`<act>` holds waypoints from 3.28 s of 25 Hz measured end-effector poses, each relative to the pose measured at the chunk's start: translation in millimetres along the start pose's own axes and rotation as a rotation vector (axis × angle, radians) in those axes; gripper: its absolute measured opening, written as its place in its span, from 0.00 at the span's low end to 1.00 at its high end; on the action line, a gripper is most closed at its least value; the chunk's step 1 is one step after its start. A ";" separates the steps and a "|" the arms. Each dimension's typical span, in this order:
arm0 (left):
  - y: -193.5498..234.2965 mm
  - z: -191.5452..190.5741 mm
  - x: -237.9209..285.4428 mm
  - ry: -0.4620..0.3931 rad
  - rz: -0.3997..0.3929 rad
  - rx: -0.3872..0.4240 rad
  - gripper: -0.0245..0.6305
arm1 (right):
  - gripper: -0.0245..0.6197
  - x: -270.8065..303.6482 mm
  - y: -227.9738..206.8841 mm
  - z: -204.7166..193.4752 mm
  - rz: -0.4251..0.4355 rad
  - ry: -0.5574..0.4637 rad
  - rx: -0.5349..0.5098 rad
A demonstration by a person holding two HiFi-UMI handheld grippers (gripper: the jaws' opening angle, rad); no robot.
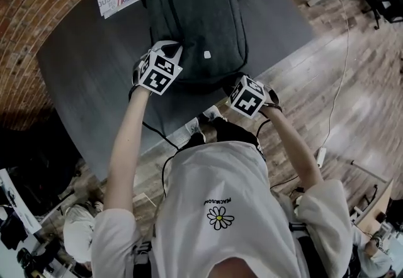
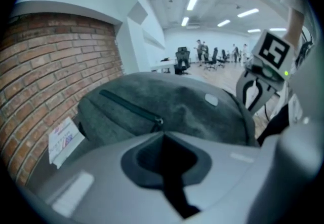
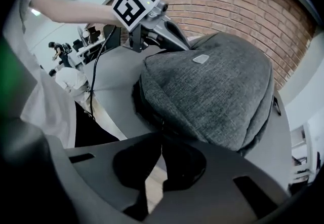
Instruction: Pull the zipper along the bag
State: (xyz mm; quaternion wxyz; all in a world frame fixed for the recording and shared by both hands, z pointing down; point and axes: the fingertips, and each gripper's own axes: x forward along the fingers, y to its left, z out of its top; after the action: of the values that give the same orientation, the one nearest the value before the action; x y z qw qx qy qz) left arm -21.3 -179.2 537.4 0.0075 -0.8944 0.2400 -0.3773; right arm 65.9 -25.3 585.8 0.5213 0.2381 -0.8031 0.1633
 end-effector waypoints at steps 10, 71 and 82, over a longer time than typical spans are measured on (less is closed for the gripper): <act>-1.8 -0.4 -8.5 -0.034 -0.037 -0.043 0.04 | 0.05 3.7 -9.1 0.7 -0.099 -0.050 0.075; 52.9 84.9 71.1 -0.039 -0.098 0.118 0.04 | 0.06 -17.0 -90.0 -21.4 -0.188 -0.048 0.218; 49.4 86.6 72.2 -0.057 -0.101 0.100 0.04 | 0.07 28.9 -45.7 73.9 -0.137 -0.169 0.263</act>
State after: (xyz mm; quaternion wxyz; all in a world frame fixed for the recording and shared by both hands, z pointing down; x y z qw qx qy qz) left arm 59.8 -268.8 514.3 0.0401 -0.9142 0.1751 -0.3634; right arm 25.1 -107.2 583.1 0.4261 0.3710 -0.7978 0.2104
